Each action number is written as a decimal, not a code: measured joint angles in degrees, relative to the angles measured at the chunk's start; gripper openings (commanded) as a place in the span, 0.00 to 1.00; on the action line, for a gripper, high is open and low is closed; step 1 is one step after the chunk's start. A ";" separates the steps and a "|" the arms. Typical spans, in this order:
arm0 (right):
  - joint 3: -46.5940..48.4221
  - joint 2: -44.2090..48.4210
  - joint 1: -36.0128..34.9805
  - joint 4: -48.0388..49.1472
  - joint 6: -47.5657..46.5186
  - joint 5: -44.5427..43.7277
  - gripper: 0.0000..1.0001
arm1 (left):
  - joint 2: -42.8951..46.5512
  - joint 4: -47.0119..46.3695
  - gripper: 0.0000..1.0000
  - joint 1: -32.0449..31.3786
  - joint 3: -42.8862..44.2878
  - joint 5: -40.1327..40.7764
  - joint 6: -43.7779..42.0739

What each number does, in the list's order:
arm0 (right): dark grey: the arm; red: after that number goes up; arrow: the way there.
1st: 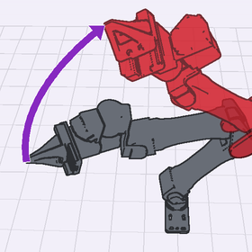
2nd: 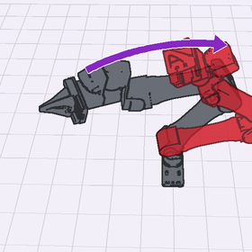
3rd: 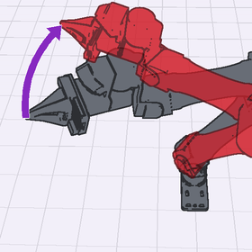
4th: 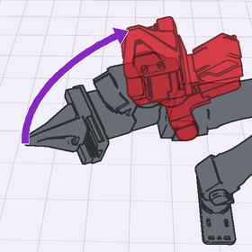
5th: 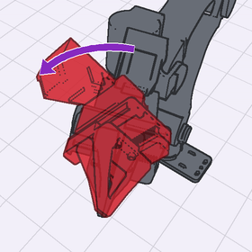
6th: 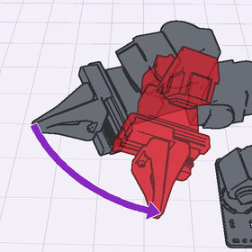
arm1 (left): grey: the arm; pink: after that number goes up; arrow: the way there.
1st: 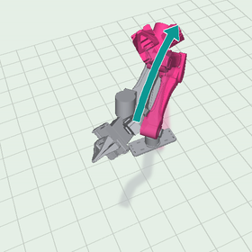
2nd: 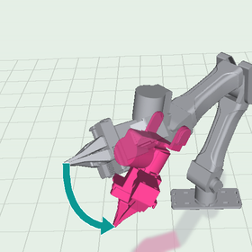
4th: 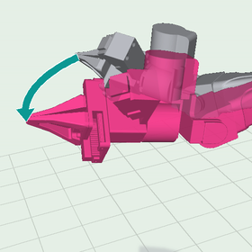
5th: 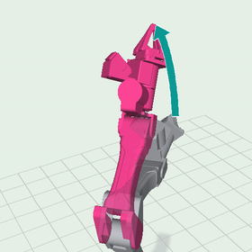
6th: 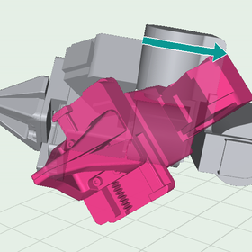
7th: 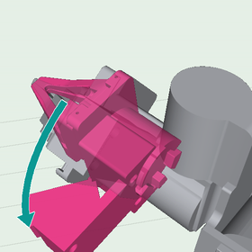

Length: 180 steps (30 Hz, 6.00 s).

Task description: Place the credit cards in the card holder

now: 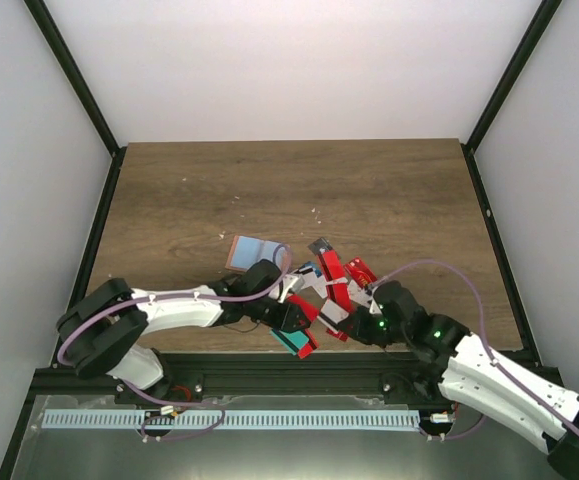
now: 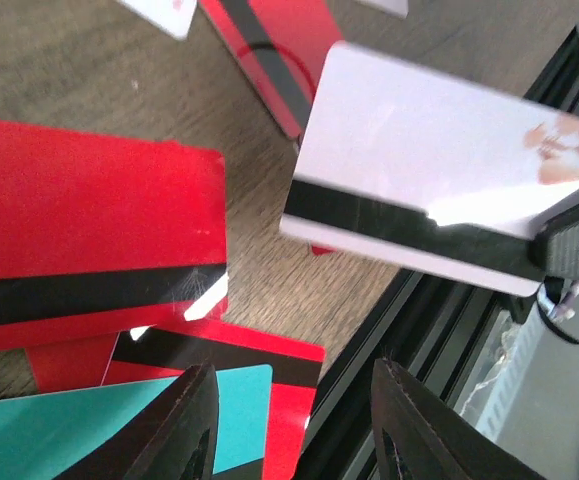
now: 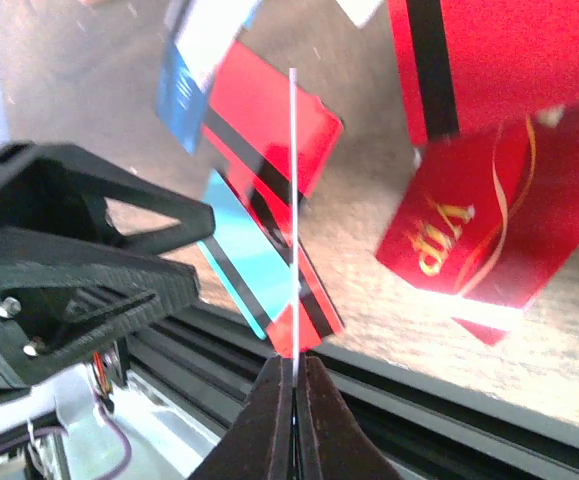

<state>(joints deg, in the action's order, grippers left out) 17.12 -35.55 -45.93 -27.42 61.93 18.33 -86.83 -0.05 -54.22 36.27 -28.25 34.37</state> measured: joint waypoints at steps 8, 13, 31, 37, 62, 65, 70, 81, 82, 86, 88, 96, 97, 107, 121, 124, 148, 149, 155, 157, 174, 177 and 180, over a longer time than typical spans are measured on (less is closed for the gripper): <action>7.58 0.72 0.46 0.48 -0.90 -9.49 0.01 | 10.47 -0.22 0.48 1.79 0.59 6.86 7.58; 7.37 -0.13 0.52 11.78 1.75 -14.67 0.01 | 19.61 -1.70 0.51 4.76 1.01 11.43 13.14; 7.02 -15.06 0.74 56.52 8.00 -15.10 0.01 | 22.49 -25.00 0.44 12.79 -2.38 6.25 24.46; 7.04 -16.96 0.74 61.70 8.48 -13.03 0.01 | 20.24 -33.07 0.44 14.38 -3.39 3.58 26.80; 7.04 -21.44 0.74 70.34 10.97 -5.64 0.01 | 19.82 -39.93 0.21 14.38 -3.39 2.82 26.75; 7.04 -21.46 0.74 70.40 10.99 -5.01 0.01 | 20.55 -40.04 0.18 14.38 -3.39 3.76 26.67; 7.04 -22.16 0.74 71.17 10.99 -3.82 0.01 | 20.63 -40.17 0.04 14.43 -3.39 4.31 26.45; 9.90 -22.73 3.50 60.30 5.64 -2.89 0.38 | 22.51 -29.57 0.04 22.38 -2.62 3.54 22.36; 11.19 -22.95 4.42 57.51 4.28 -2.84 0.38 | 23.12 -27.02 0.04 24.70 -2.62 3.50 21.24; 17.03 -27.45 6.97 48.89 -1.40 -1.55 0.37 | 24.39 -18.05 0.04 31.78 -2.60 3.58 15.23; 19.37 -31.39 7.37 45.70 -4.15 -0.33 0.37 | 23.52 -14.19 0.04 34.69 -2.58 3.48 11.89; 26.47 -50.31 7.54 38.95 -11.93 9.25 0.37 | 13.29 -10.60 0.04 40.92 -2.64 0.22 1.40; 27.34 -52.17 7.54 38.42 -12.76 10.12 0.37 | 12.00 -10.84 0.04 41.18 -2.64 -0.74 0.74; 36.13 -64.24 7.65 35.15 -18.69 14.73 0.38 | -2.43 -12.83 0.04 41.57 0.17 -9.35 -3.85; 36.89 -71.93 10.21 34.10 -21.44 17.25 0.37 | -9.14 -12.68 0.04 41.55 3.17 -9.77 -7.58; 36.96 -72.94 10.29 34.10 -21.66 17.29 0.36 | -9.81 -12.66 0.04 41.44 3.28 -9.79 -7.67; 40.79 -77.64 13.20 34.34 -23.32 20.68 0.29 | -11.93 -15.21 0.04 41.05 3.80 -13.55 -7.65; 41.00 -77.79 13.29 34.23 -23.43 20.74 0.29 | -12.07 -15.56 0.04 41.05 3.80 -13.79 -7.39; 43.43 -79.69 13.66 34.16 -24.90 20.31 0.26 | -12.76 -15.85 0.04 39.91 3.45 -14.78 -5.97; 44.17 -80.13 13.73 34.03 -25.40 20.13 0.26 | -12.76 -16.22 0.04 39.91 2.91 -14.73 -5.60; 46.31 -81.05 13.70 31.95 -28.92 19.19 0.24 | -13.73 -14.62 0.04 39.98 2.56 -13.38 -4.09; 46.58 -81.09 13.70 31.54 -28.96 19.12 0.22 | -13.73 -13.70 0.04 39.98 2.75 -12.68 -3.19; 46.60 -81.15 13.73 31.43 -29.14 19.12 0.22 | -13.73 -12.90 0.04 39.95 2.97 -12.17 -2.14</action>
<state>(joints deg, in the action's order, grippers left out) 63.72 -116.71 -32.21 4.01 32.80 37.45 -100.55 -12.95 -14.26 39.24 -40.42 32.23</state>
